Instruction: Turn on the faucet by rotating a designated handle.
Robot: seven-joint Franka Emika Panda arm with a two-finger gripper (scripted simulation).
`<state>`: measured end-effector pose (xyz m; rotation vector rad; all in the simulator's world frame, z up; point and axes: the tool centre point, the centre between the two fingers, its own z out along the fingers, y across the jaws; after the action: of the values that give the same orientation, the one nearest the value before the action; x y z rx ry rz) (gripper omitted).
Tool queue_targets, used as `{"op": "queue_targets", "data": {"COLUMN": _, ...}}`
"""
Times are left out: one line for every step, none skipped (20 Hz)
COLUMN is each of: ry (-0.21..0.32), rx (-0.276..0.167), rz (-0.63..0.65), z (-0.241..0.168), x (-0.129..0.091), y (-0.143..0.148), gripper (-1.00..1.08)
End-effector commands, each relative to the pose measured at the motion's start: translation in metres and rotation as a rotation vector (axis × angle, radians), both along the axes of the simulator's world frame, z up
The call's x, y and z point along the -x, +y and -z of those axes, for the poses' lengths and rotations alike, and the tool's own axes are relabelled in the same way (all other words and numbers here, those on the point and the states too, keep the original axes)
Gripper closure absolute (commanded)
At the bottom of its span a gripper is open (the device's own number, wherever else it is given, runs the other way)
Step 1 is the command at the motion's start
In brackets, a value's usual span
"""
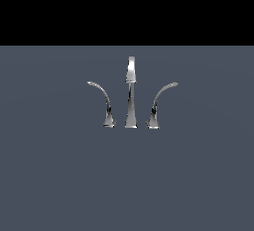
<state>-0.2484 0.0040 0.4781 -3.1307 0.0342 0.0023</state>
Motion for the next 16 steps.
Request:
{"op": "queue_targets", "data": {"ry": 0.000, "rx": 0.000, "rz": 0.000, "z": 0.000, "x": 0.000, "y": 0.000, "gripper": 1.08}}
{"op": "queue_targets", "data": {"ry": 0.000, "rx": 0.000, "rz": 0.001, "z": 0.000, "x": 0.000, "y": 0.000, "gripper": 1.08}}
{"op": "queue_targets", "data": {"ry": 0.000, "rx": 0.000, "rz": 0.003, "z": 0.001, "x": -0.001, "y": 0.000, "gripper": 1.08}}
{"op": "queue_targets", "data": {"ry": 0.000, "rx": 0.000, "rz": 0.006, "z": 0.001, "x": -0.001, "y": 0.000, "gripper": 1.08}}
{"op": "queue_targets", "data": {"ry": 0.000, "rx": 0.000, "rz": 0.010, "z": 0.002, "x": -0.002, "y": 0.001, "gripper": 1.08}}
{"op": "queue_targets", "data": {"ry": 0.000, "rx": 0.000, "rz": 0.016, "z": 0.003, "x": -0.003, "y": 0.001, "gripper": 1.08}}
{"op": "queue_targets", "data": {"ry": 0.000, "rx": 0.000, "rz": 0.023, "z": 0.005, "x": -0.005, "y": 0.002, "gripper": 1.08}}
{"op": "queue_targets", "data": {"ry": 0.000, "rx": 0.000, "rz": 0.032, "z": 0.006, "x": -0.007, "y": 0.002, "gripper": 1.08}}
{"op": "queue_targets", "data": {"ry": 0.000, "rx": 0.000, "rz": 0.042, "z": 0.008, "x": -0.009, "y": 0.003, "gripper": 1.08}}
{"op": "queue_targets", "data": {"ry": 0.000, "rx": 0.000, "rz": 0.053, "z": 0.010, "x": -0.011, "y": 0.004, "gripper": 1.08}}
{"op": "queue_targets", "data": {"ry": 0.000, "rx": 0.000, "rz": 0.065, "z": 0.013, "x": -0.014, "y": 0.005, "gripper": 1.08}}
{"op": "queue_targets", "data": {"ry": 0.000, "rx": 0.000, "rz": 0.079, "z": 0.015, "x": -0.017, "y": 0.006, "gripper": 1.08}}
{"op": "queue_targets", "data": {"ry": 0.001, "rx": 0.000, "rz": 0.094, "z": 0.018, "x": -0.020, "y": 0.007, "gripper": 1.08}}
{"op": "queue_targets", "data": {"ry": 0.001, "rx": 0.000, "rz": 0.111, "z": 0.022, "x": -0.023, "y": 0.008, "gripper": 1.08}}
{"op": "queue_targets", "data": {"ry": 0.001, "rx": 0.000, "rz": 0.129, "z": 0.025, "x": -0.027, "y": 0.008, "gripper": 1.08}}
{"op": "queue_targets", "data": {"ry": 0.001, "rx": 0.000, "rz": 0.148, "z": 0.029, "x": -0.031, "y": 0.009, "gripper": 1.08}}
